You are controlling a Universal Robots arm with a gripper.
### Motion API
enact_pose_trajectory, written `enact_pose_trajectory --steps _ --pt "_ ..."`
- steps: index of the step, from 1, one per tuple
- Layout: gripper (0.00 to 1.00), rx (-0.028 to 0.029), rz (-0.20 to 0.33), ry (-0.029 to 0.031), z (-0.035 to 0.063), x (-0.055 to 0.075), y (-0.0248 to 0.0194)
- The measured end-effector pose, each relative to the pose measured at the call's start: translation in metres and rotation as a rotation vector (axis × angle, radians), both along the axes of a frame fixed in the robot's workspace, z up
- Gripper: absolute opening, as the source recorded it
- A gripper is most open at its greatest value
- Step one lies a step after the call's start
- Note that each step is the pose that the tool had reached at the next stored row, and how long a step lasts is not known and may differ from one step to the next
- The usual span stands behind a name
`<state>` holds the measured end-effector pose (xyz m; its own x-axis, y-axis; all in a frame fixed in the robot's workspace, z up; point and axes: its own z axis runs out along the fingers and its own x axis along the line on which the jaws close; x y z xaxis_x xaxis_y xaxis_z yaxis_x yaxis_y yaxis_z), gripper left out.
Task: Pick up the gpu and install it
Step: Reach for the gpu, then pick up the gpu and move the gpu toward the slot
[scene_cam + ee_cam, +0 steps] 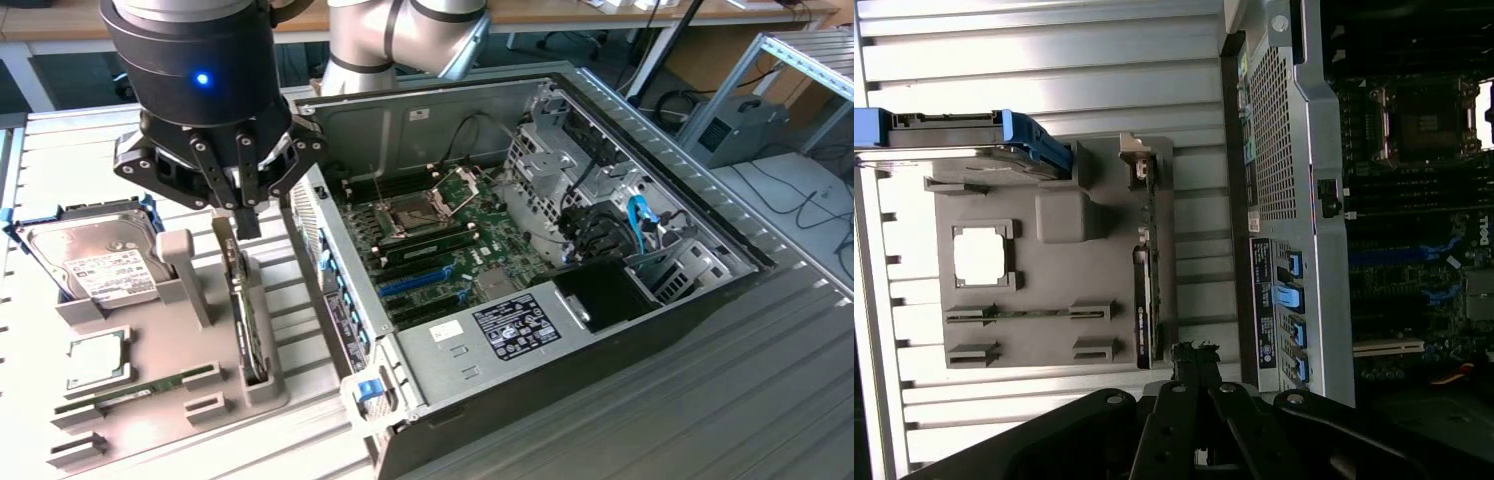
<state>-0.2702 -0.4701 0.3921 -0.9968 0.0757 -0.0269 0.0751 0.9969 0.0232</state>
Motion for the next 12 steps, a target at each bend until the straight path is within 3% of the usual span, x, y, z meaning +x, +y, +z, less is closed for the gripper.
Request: enact_pose_trajectory --steps 12 --pt "0.11 0.0000 0.000 0.0000 0.0000 0.0000 0.0000"
